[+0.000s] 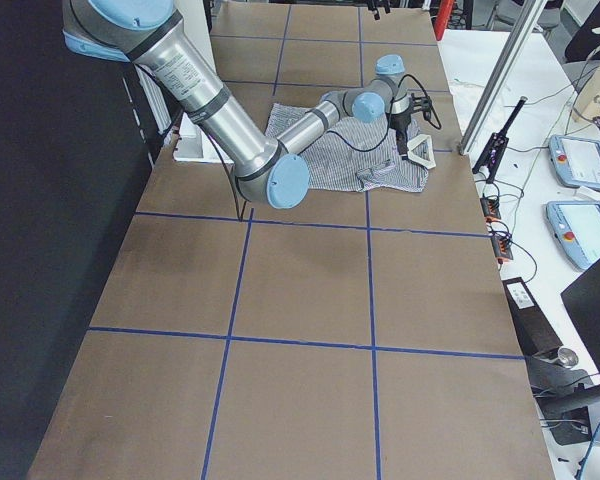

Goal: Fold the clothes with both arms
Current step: 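Withdraw the right gripper while the left arm moves toward the shirt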

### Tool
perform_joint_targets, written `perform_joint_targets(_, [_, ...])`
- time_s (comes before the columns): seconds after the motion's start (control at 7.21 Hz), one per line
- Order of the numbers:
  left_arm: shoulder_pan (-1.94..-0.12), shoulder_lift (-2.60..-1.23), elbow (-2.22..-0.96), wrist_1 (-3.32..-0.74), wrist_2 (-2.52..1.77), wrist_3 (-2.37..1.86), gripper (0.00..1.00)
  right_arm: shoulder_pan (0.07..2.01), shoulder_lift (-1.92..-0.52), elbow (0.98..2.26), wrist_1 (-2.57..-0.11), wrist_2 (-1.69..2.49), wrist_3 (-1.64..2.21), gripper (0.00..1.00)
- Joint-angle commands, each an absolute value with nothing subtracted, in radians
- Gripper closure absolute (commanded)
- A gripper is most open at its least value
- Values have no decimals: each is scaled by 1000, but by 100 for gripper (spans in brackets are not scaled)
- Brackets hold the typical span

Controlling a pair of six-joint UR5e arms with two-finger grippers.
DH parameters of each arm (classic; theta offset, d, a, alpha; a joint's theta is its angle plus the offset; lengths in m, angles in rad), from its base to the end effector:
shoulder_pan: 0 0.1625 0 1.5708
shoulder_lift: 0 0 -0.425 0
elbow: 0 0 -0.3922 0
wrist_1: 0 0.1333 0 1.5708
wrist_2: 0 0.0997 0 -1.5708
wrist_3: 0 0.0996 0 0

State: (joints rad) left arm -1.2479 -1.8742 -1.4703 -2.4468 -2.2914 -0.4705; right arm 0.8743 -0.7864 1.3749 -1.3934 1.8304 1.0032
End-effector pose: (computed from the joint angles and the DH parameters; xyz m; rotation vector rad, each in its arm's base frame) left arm 0.1340 -0.6134 0.4365 0.6967 0.9917 0.2591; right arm -0.4082 -0.6560 0.2459 0.3177 -0.7358 0.1907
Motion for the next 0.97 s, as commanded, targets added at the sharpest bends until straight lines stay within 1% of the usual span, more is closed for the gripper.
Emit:
perform_joint_targets(0.0, [-1108, -1997, -1425, -2450, -2099, -745, 0, 1007, -923, 1477, -1387, 1987, 800, 0])
perform_joint_targets(0.14, [-1079, -2020, -1421, -2450, -2044, -793, 0, 1055, -993, 1483, -1329, 2029, 711, 0])
perform_joint_targets(0.28, [-1002, -2028, -1448, -2457, -1894, -816, 0, 1077, -1068, 1483, -1221, 2055, 698, 0])
perform_joint_targets(0.42, [-879, -2036, -1453, -2450, -1737, -910, 0, 1107, -1153, 1482, -1087, 2119, 674, 0])
perform_joint_targets(0.56, [-824, -2045, -1422, -2447, -1616, -943, 0, 1141, -1204, 1483, -1034, 2185, 666, 0])
perform_joint_targets(0.69, [-813, -2048, -1373, -2445, -1605, -1021, 13, 1152, -1222, 1485, -1022, 2195, 663, 0])
perform_joint_targets(0.83, [-805, -2051, -1326, -2447, -1605, -1040, 21, 1152, -1224, 1483, -1022, 2194, 661, 0])
